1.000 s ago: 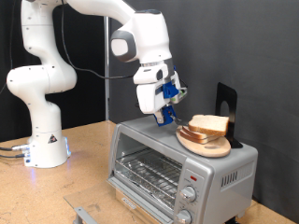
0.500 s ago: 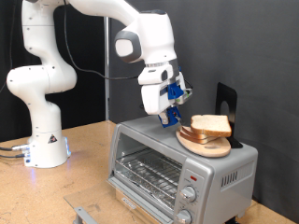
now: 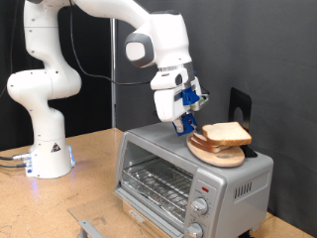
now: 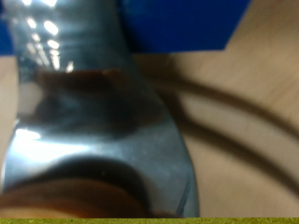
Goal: Make a piece of toast with the oven
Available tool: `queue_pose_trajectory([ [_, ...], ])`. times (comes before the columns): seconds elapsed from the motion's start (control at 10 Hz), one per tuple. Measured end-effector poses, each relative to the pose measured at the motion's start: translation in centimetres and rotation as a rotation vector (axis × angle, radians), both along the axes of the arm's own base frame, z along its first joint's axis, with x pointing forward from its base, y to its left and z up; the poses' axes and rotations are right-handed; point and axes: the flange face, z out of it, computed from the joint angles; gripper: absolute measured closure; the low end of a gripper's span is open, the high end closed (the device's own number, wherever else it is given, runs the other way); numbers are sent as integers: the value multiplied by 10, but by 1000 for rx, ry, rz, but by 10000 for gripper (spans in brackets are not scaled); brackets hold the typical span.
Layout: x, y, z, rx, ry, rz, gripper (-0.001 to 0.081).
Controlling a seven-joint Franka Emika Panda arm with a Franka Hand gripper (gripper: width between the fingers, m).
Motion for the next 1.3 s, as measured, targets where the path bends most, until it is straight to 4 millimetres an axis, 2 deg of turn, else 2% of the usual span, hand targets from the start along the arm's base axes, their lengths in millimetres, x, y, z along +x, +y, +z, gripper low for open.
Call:
queue_pose_trajectory([
  [0.4,-3,-3,-6,16,-136,8,318],
  [0.8,-36,-20,-11,46,-192,121,318],
  [1.3,-80,-44,26,149,-186,151,318],
])
